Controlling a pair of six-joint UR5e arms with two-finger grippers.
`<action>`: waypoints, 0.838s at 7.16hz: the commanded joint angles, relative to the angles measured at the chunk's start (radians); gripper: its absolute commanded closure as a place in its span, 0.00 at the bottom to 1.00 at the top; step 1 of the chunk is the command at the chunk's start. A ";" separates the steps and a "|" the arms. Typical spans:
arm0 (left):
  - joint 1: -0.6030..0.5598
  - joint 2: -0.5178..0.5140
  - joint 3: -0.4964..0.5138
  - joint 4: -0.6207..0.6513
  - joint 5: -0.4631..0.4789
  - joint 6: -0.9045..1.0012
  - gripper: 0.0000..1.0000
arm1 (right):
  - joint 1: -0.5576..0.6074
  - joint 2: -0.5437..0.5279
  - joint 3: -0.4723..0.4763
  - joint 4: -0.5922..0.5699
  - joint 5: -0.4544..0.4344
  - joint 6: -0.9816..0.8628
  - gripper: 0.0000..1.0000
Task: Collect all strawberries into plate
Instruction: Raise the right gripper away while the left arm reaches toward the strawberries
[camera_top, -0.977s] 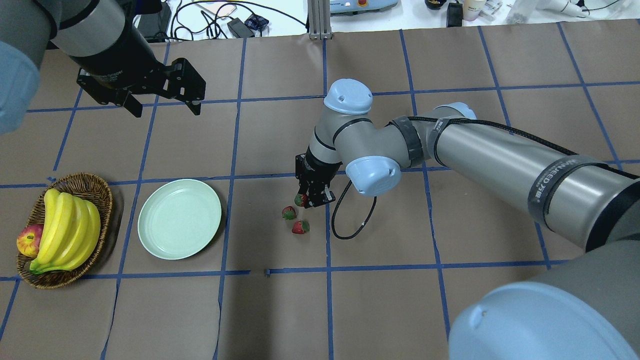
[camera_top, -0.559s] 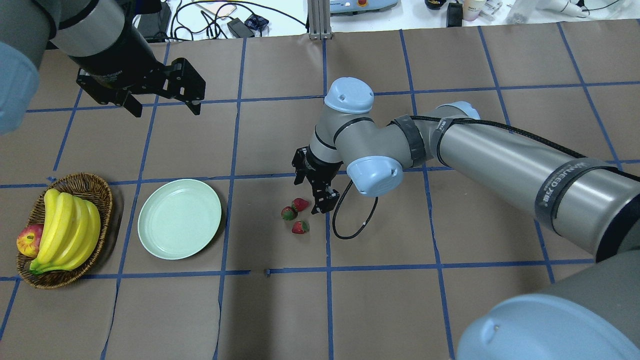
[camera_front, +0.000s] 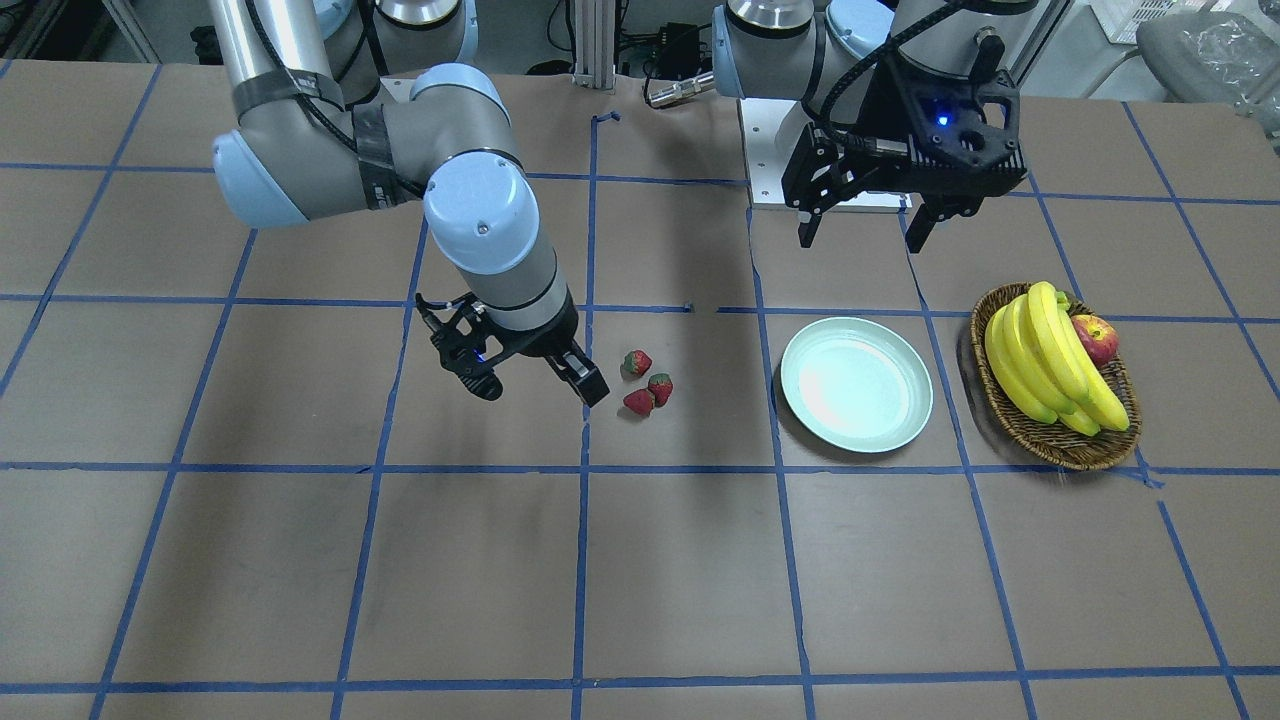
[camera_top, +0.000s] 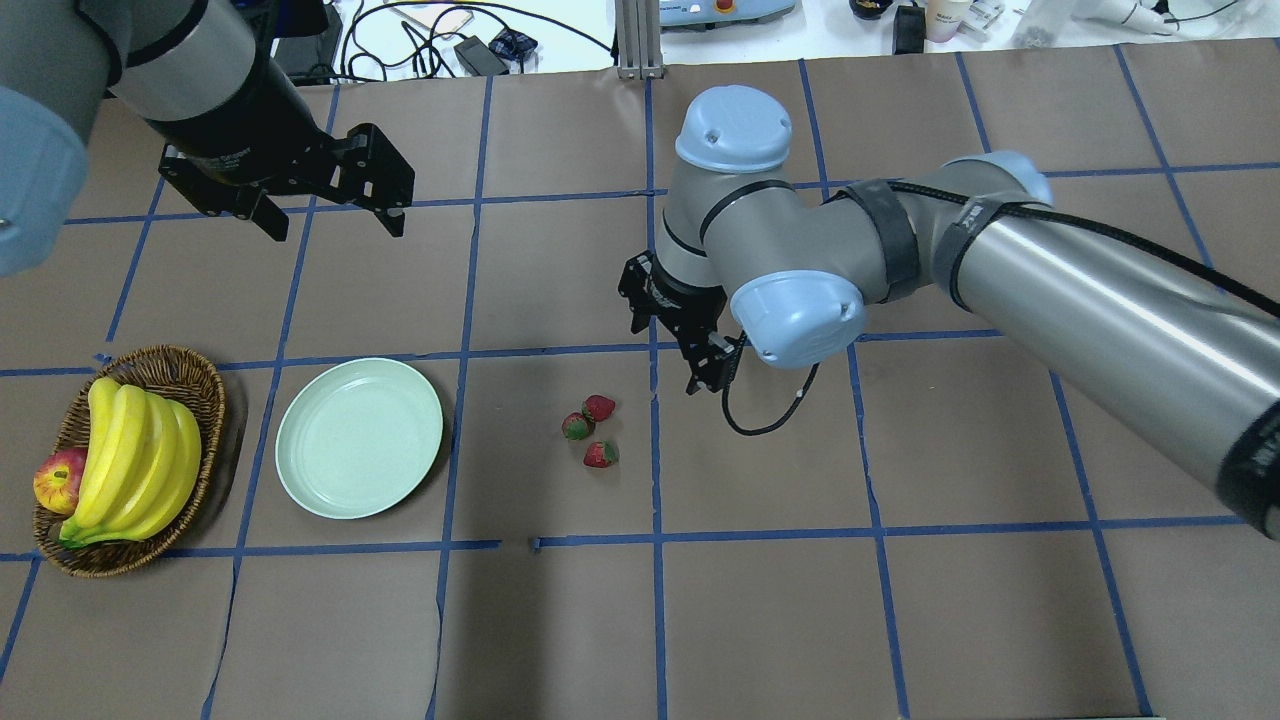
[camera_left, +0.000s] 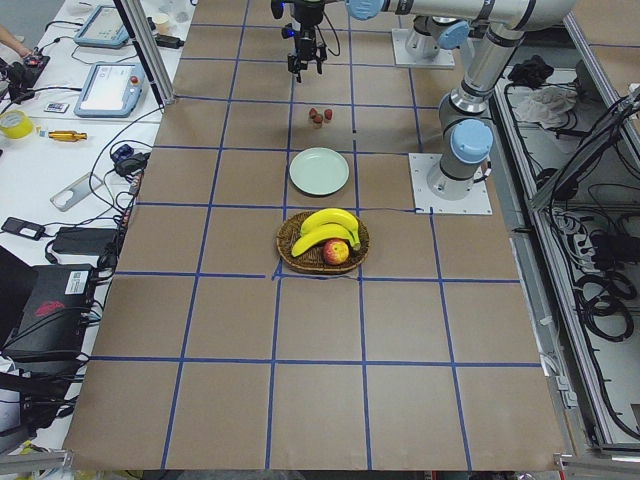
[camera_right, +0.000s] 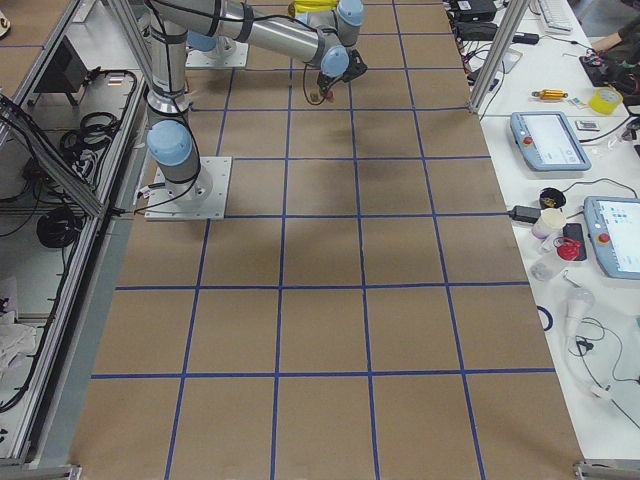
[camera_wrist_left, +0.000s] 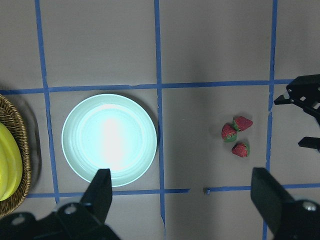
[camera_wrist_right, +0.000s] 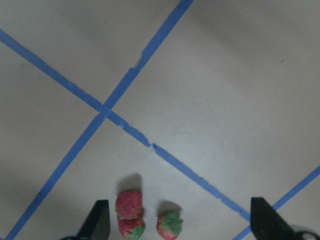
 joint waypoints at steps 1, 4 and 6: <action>-0.002 -0.033 -0.041 0.014 0.002 -0.029 0.00 | -0.101 -0.128 0.001 0.199 -0.044 -0.393 0.00; -0.010 -0.137 -0.182 0.210 -0.005 -0.033 0.00 | -0.238 -0.252 0.001 0.321 -0.189 -1.103 0.00; -0.082 -0.258 -0.240 0.374 -0.041 -0.127 0.00 | -0.277 -0.322 -0.028 0.415 -0.197 -1.160 0.00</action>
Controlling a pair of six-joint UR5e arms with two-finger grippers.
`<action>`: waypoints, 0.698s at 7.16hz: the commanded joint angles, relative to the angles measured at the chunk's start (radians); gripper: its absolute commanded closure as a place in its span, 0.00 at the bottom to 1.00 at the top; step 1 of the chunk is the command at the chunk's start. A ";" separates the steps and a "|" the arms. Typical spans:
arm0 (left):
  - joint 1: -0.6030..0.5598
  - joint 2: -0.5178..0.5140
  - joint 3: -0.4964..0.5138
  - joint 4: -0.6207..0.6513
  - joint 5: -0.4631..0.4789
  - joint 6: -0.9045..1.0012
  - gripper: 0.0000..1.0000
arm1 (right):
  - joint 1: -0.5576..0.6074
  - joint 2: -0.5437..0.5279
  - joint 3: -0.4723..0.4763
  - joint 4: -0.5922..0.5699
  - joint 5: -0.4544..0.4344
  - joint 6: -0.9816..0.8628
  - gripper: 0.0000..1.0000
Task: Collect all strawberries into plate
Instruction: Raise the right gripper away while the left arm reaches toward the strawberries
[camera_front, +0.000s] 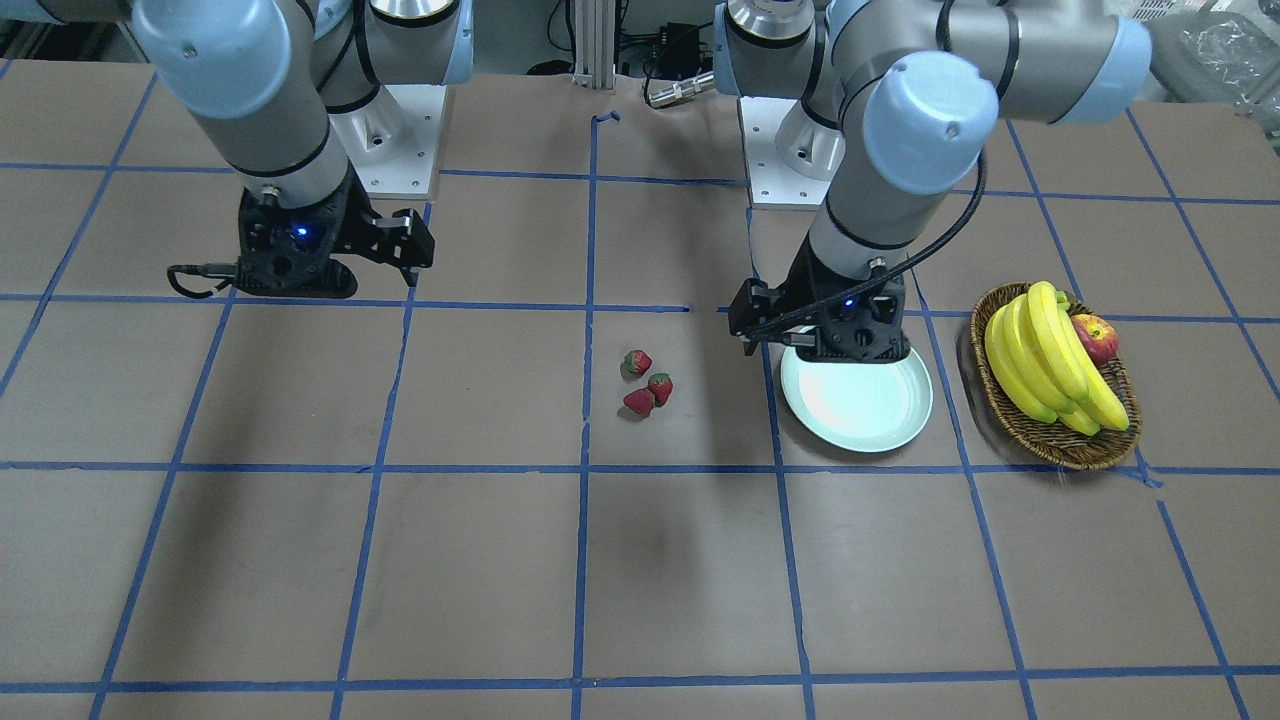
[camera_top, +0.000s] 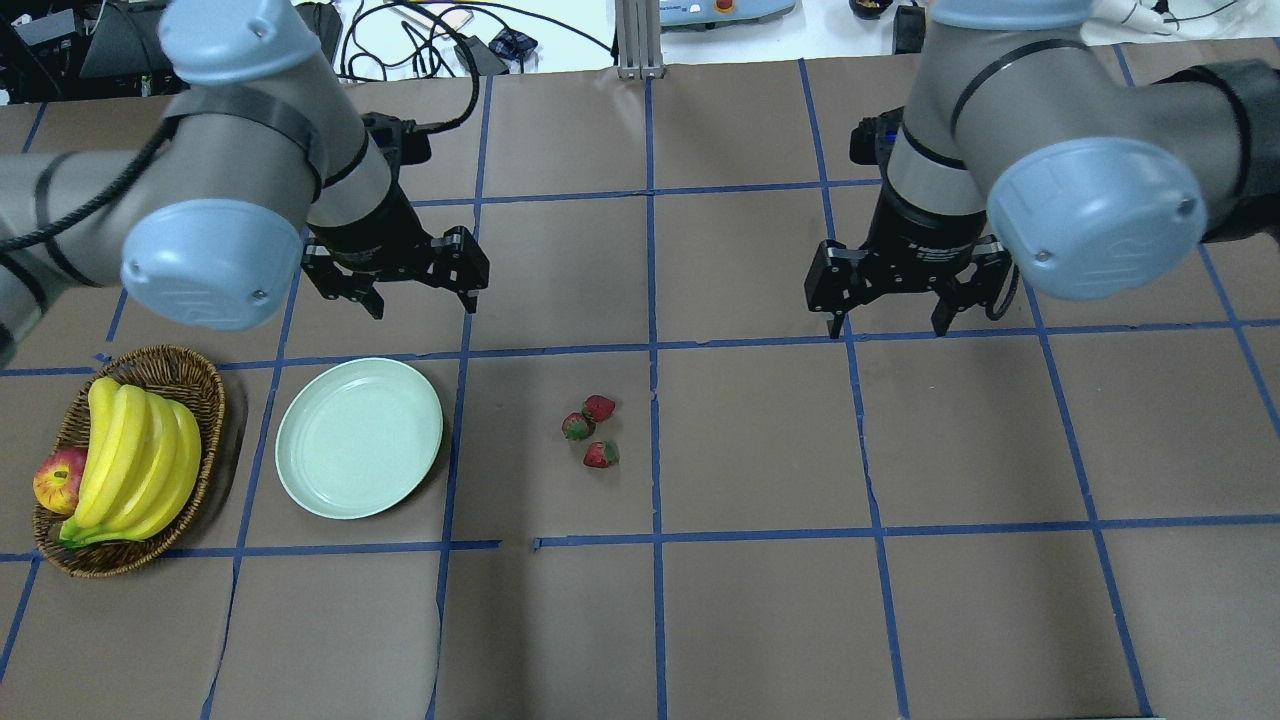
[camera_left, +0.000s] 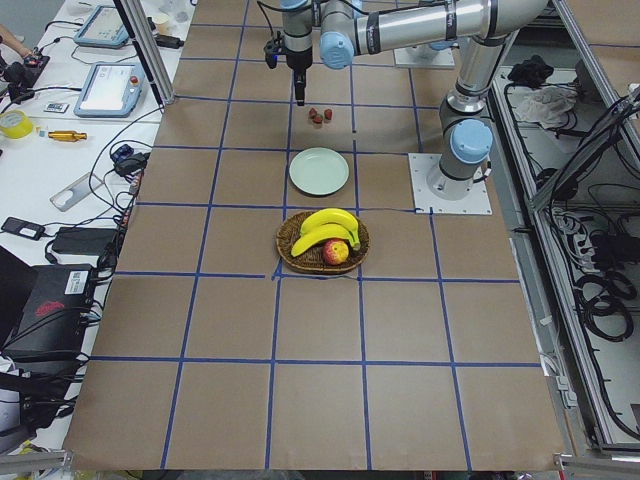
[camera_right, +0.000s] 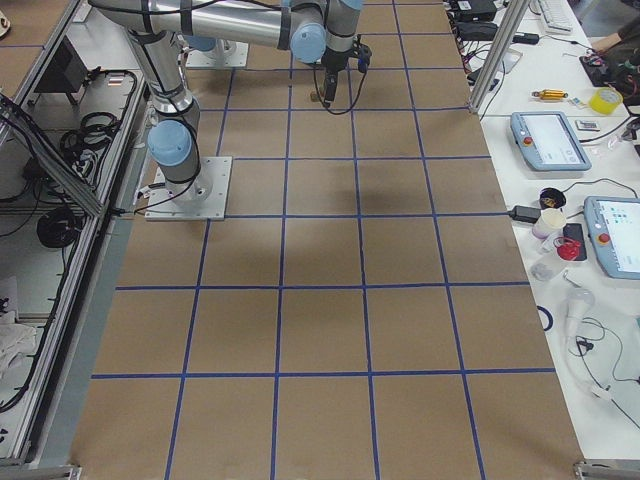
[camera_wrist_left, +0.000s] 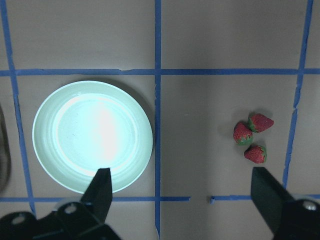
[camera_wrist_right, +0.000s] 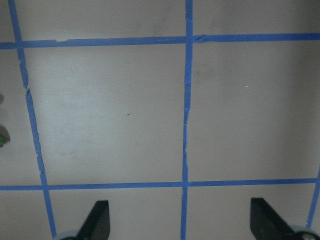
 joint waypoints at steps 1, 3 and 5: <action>-0.088 -0.149 -0.036 0.204 -0.014 -0.104 0.00 | -0.022 -0.048 -0.068 0.114 -0.009 -0.059 0.00; -0.150 -0.254 -0.036 0.297 -0.012 -0.122 0.00 | -0.033 -0.040 -0.119 0.111 -0.016 -0.045 0.00; -0.233 -0.268 -0.052 0.302 -0.008 -0.104 0.00 | -0.028 -0.037 -0.113 0.126 -0.004 -0.054 0.00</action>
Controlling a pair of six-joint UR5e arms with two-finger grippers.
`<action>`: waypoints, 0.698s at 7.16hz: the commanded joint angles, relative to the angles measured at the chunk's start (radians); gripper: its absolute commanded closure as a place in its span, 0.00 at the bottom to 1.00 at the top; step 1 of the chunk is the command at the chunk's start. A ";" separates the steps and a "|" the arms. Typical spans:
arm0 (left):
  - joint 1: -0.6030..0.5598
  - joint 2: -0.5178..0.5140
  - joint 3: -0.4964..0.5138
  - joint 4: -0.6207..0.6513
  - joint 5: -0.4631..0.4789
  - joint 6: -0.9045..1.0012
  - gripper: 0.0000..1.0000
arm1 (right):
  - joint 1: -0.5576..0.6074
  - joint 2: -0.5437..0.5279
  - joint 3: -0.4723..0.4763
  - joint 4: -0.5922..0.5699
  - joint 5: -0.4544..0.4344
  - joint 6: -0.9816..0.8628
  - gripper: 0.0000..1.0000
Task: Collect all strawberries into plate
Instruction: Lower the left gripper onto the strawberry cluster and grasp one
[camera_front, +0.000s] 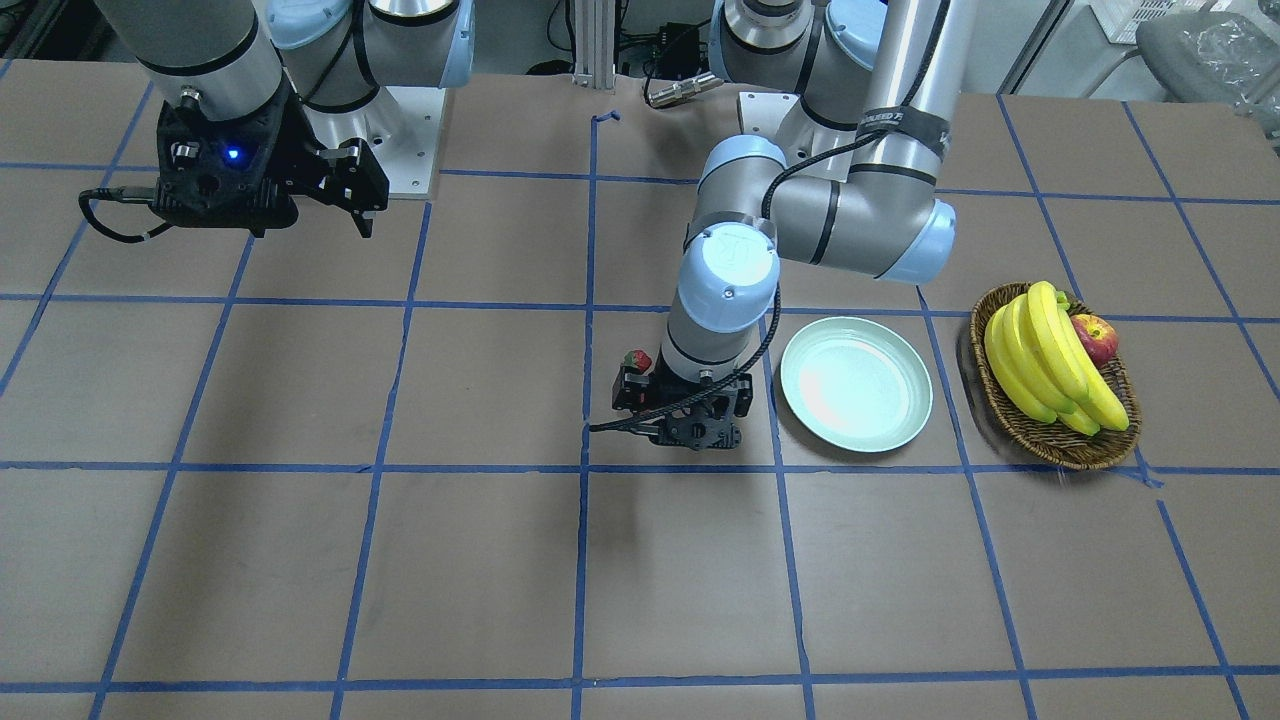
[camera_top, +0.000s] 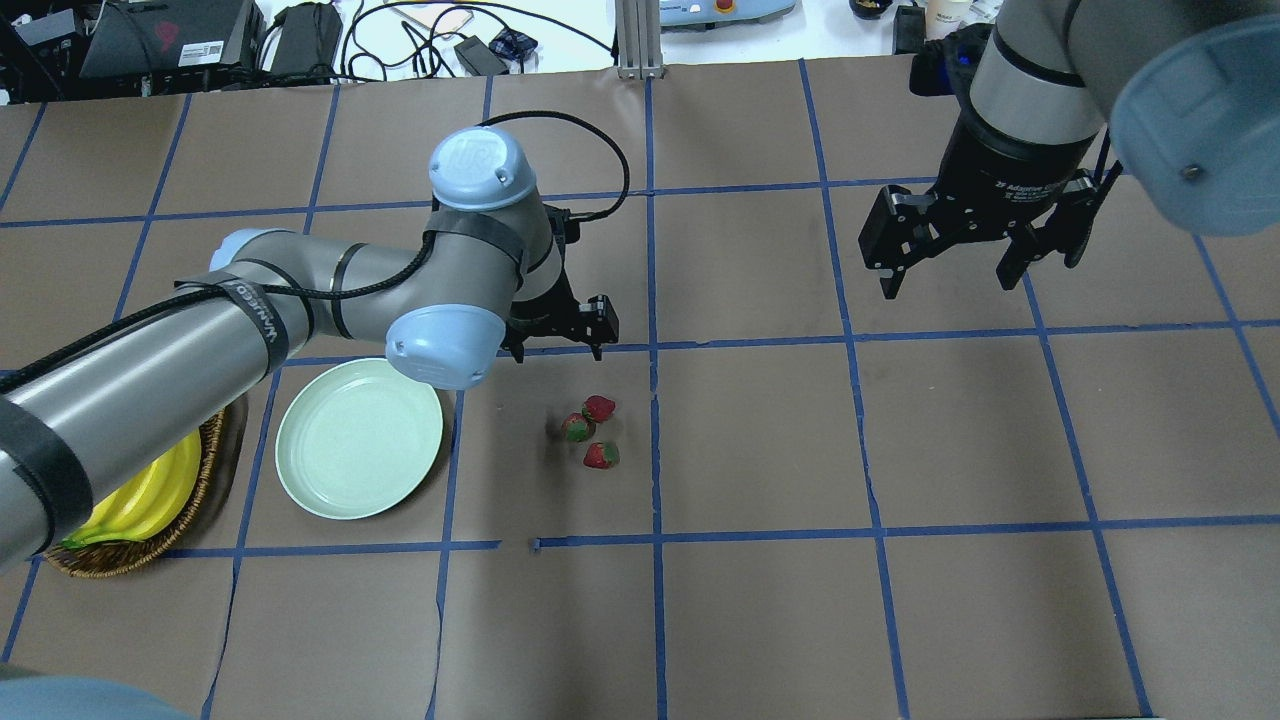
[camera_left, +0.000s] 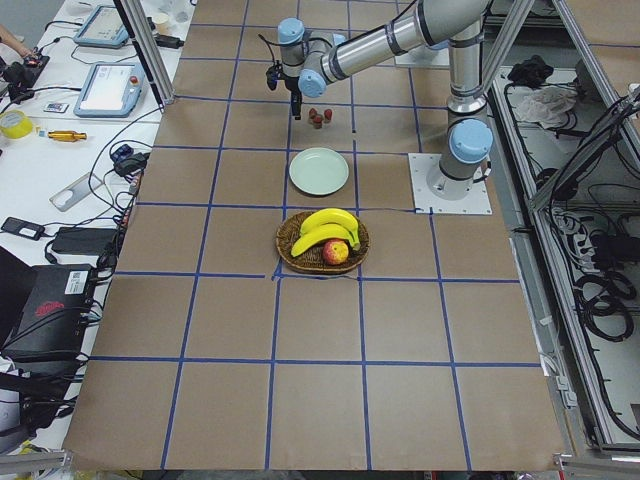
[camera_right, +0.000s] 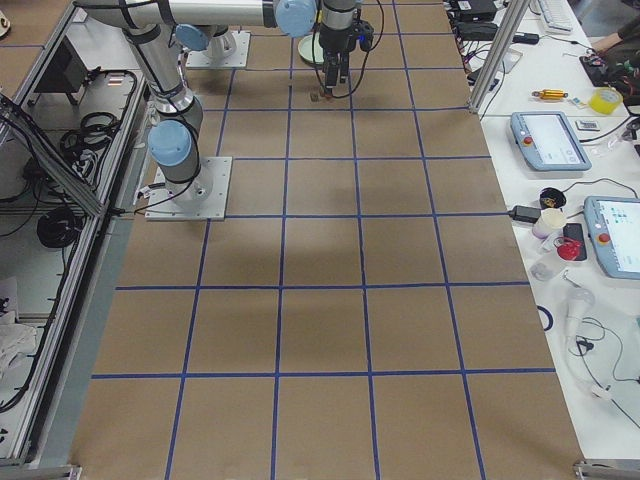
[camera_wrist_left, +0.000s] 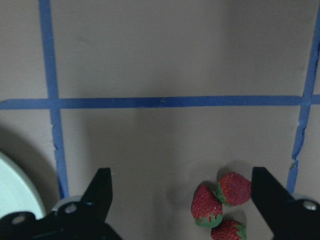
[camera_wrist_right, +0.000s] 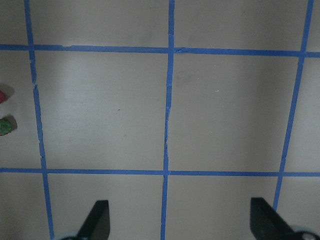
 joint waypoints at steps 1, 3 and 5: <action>-0.044 -0.028 -0.030 0.011 0.007 0.091 0.00 | 0.001 0.005 0.003 0.018 -0.002 0.000 0.00; -0.044 -0.042 -0.067 0.014 0.006 0.196 0.00 | 0.007 0.005 0.003 0.018 0.005 -0.004 0.00; -0.047 -0.045 -0.066 0.014 -0.002 0.198 0.02 | 0.009 0.012 -0.006 0.012 0.007 -0.012 0.00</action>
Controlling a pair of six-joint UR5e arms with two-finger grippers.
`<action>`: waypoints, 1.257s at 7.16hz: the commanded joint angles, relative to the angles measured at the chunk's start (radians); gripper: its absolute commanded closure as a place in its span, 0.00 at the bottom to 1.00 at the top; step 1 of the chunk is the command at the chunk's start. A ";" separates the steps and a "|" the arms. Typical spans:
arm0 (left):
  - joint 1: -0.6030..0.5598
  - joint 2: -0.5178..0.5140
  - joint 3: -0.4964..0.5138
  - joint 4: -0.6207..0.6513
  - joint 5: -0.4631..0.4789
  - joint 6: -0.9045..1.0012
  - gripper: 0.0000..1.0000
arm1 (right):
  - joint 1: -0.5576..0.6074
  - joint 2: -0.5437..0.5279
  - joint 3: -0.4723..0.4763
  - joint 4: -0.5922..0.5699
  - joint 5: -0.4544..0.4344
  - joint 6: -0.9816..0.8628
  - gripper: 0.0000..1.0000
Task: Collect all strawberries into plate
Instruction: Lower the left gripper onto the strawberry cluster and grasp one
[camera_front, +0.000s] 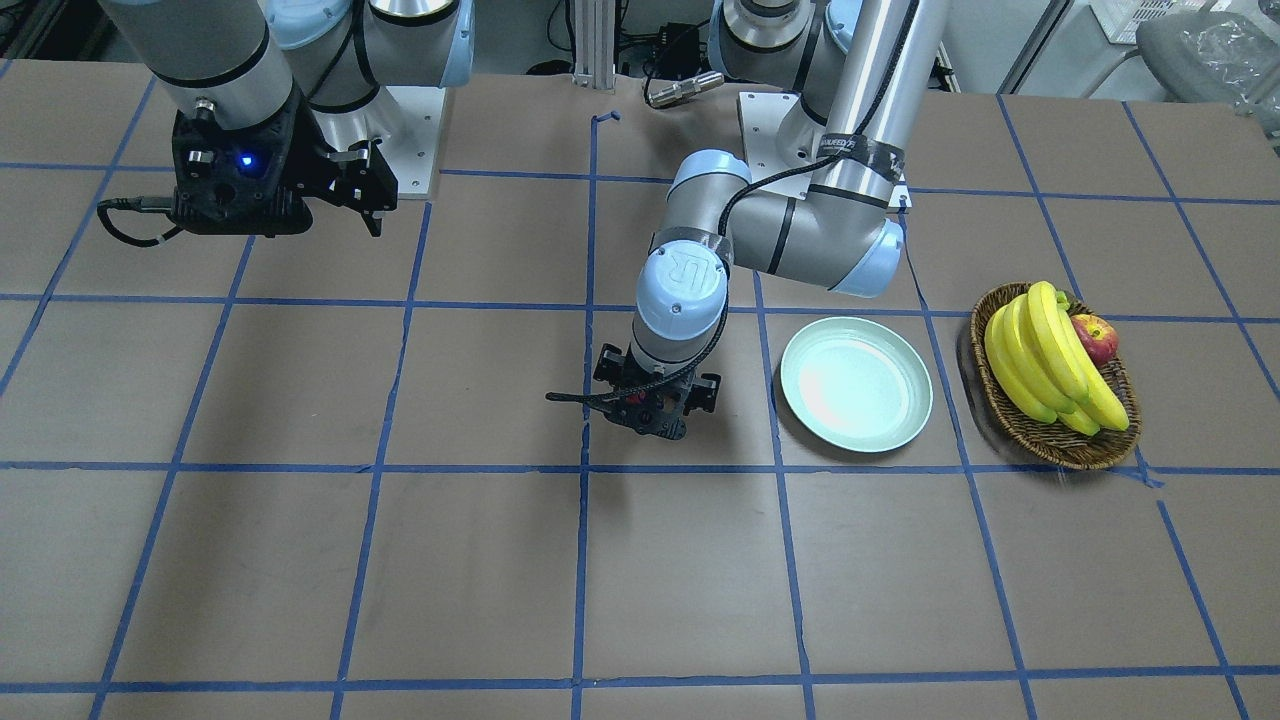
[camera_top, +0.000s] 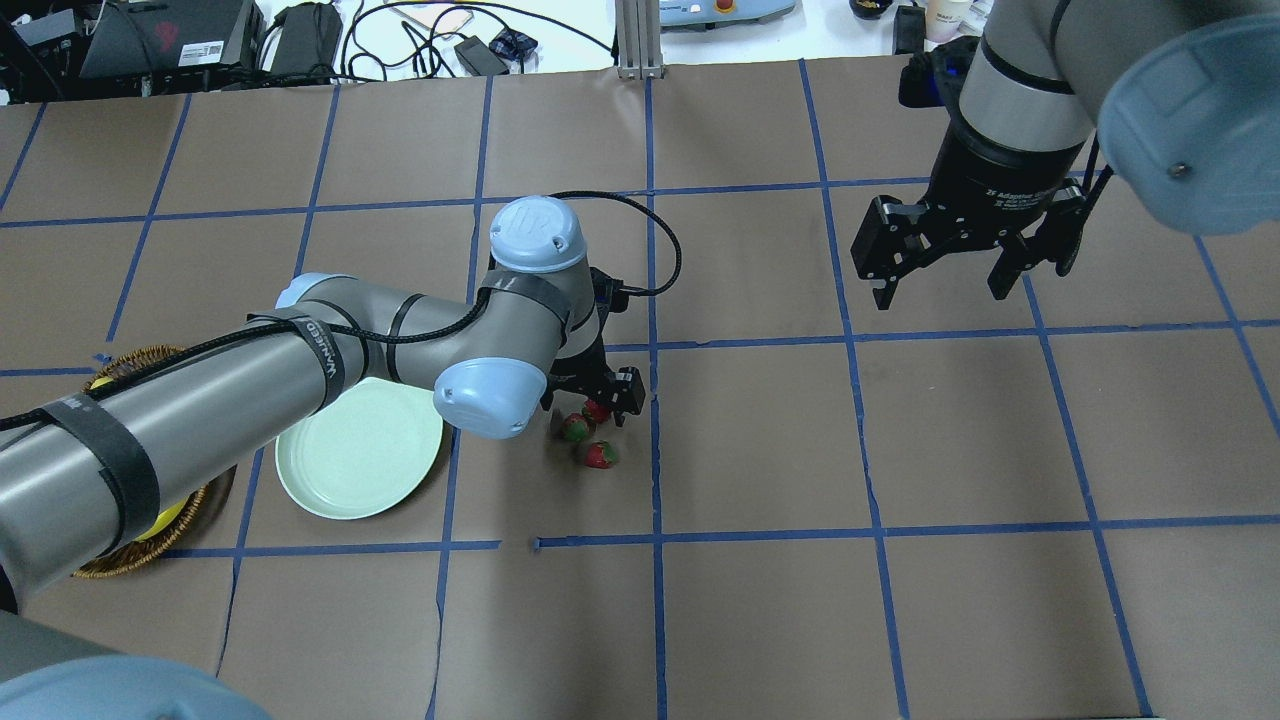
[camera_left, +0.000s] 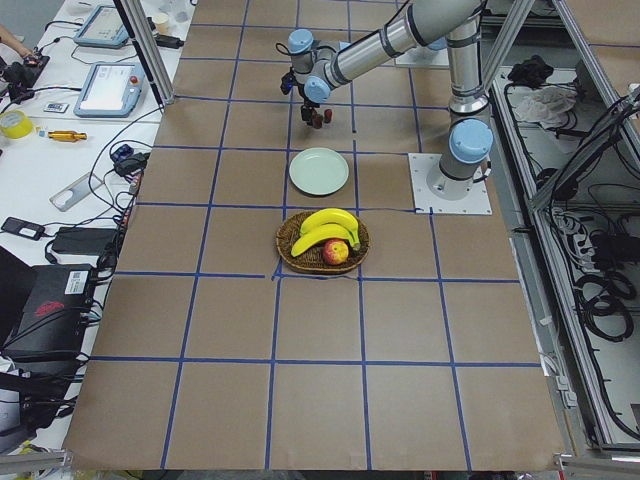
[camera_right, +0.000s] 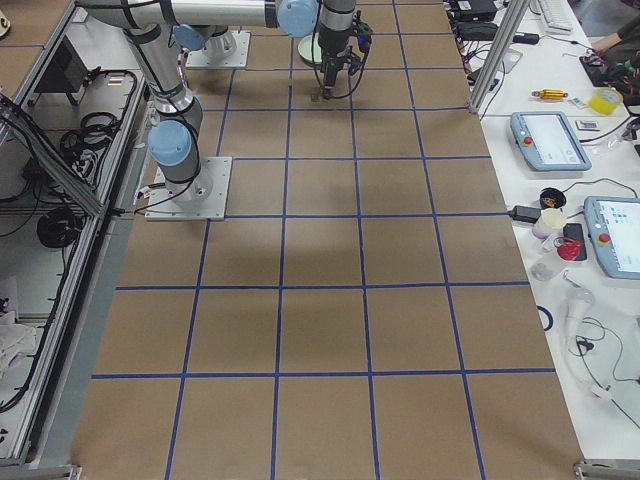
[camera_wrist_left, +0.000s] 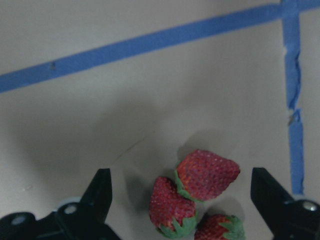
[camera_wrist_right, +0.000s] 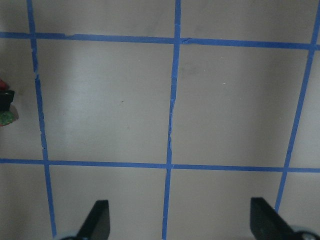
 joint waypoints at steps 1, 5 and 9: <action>-0.002 -0.004 -0.003 0.000 -0.003 0.008 0.17 | -0.003 0.006 -0.016 -0.011 0.001 -0.006 0.00; -0.002 0.000 0.003 0.006 -0.001 0.008 0.93 | -0.003 -0.011 -0.018 -0.026 0.001 0.007 0.00; 0.074 0.066 0.068 -0.052 0.011 0.034 0.99 | 0.002 -0.016 -0.004 -0.026 0.003 0.007 0.00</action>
